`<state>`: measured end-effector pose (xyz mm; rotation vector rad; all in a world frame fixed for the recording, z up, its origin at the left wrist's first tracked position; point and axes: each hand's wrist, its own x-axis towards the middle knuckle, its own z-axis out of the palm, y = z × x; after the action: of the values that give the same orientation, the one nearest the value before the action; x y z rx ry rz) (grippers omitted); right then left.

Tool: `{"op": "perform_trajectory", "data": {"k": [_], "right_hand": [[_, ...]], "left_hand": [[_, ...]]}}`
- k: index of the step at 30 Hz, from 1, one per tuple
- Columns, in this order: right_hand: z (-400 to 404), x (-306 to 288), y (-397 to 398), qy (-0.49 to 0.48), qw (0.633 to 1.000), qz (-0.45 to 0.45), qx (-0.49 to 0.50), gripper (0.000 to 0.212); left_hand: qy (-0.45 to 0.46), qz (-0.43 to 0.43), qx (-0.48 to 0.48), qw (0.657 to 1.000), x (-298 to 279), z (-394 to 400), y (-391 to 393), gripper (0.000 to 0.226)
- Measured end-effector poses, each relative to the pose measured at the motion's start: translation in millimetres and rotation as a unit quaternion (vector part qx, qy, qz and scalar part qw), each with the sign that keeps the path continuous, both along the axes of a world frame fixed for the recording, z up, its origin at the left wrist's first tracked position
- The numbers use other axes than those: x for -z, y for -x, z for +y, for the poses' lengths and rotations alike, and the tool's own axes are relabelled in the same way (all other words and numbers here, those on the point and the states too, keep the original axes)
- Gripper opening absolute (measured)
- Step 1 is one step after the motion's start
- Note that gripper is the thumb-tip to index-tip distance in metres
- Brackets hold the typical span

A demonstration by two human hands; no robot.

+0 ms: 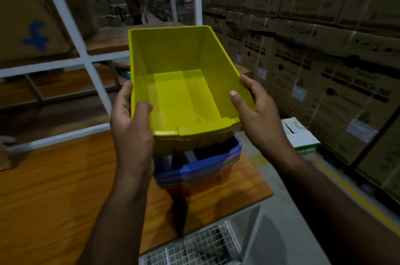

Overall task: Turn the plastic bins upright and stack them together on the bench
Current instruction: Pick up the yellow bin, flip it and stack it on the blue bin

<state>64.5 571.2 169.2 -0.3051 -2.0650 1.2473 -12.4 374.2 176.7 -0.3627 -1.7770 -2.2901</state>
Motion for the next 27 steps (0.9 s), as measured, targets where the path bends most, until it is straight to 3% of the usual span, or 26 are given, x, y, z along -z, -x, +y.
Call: {"op": "perform_trajectory", "data": {"k": [6, 12, 18, 22, 27], "right_hand": [[18, 29, 20, 0.011, 0.997, -0.053, -0.059, 0.06], [35, 56, 24, 0.004, 0.987, -0.112, -0.118, 0.063], [39, 71, 29, -0.102, 0.97, -0.158, -0.151, 0.071], [37, 82, 25, -0.195, 0.955, -0.155, -0.162, 0.064], [32, 92, 25, -0.19, 0.957, -0.145, -0.162, 0.059]], "left_hand": [[0.023, -0.067, -0.038, 0.997, 33, 8, 1, 0.062], [0.055, -0.116, -0.074, 0.989, 50, 20, -4, 0.036], [0.193, -0.125, -0.135, 0.964, 72, 20, -8, 0.048], [0.252, -0.118, -0.152, 0.949, 87, 20, -15, 0.054], [0.276, -0.111, -0.163, 0.941, 96, 17, -12, 0.054]]}}
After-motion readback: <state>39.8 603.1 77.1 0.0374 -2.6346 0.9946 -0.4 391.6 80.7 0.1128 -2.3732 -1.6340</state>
